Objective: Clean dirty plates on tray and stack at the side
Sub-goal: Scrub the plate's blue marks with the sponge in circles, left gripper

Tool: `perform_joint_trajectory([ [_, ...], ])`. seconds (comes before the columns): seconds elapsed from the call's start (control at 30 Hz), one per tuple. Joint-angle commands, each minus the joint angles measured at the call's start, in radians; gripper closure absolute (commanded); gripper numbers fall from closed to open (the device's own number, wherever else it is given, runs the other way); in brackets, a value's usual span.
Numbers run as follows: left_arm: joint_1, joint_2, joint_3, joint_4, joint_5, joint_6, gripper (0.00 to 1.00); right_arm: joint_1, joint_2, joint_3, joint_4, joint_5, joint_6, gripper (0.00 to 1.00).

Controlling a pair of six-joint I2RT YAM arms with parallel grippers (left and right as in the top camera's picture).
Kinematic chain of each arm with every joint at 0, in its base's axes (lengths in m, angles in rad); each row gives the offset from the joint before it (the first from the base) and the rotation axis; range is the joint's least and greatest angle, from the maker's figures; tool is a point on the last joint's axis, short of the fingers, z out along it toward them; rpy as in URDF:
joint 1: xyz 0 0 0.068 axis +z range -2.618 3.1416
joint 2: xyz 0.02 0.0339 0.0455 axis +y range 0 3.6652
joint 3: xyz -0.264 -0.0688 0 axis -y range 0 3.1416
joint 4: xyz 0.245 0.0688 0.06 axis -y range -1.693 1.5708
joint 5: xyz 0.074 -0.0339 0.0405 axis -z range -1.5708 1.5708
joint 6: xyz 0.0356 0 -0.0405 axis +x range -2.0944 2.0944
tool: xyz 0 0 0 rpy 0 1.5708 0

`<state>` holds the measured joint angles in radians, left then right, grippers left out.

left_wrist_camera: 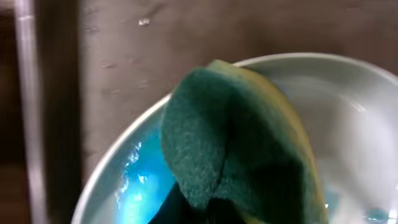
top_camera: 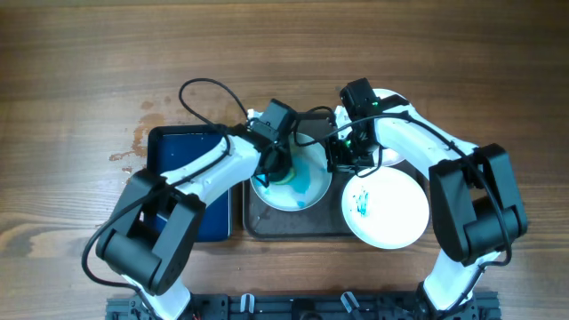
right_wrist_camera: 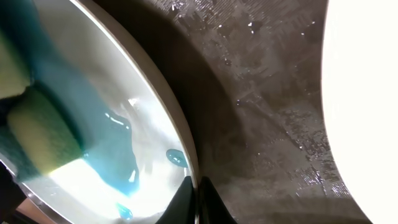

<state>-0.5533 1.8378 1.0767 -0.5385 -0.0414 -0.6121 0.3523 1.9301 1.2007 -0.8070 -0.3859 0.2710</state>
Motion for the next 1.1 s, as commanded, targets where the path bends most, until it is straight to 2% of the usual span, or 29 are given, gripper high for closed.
perform_joint_trajectory([
  [0.0, 0.032, 0.016, -0.022, -0.114, -0.127, 0.01, 0.96, -0.002, 0.012, -0.003, -0.006, 0.018, -0.009, 0.96],
  [0.23, -0.024, 0.016, -0.022, -0.173, 0.18, 0.22, 0.96, -0.002, 0.012, -0.003, -0.005, 0.018, -0.009, 0.96],
  [0.6, -0.107, 0.016, -0.022, 0.011, 0.471, 0.178, 0.96, -0.002, 0.012, -0.003, 0.002, 0.019, -0.009, 0.96],
  [0.9, -0.107, 0.016, -0.022, 0.063, 0.568, 0.204, 0.96, -0.002, 0.012, -0.003, 0.003, 0.018, -0.008, 0.95],
  [1.07, -0.105, 0.016, -0.022, 0.118, 0.483, 0.08, 0.96, -0.002, 0.012, -0.003, 0.002, 0.018, -0.009, 0.96],
])
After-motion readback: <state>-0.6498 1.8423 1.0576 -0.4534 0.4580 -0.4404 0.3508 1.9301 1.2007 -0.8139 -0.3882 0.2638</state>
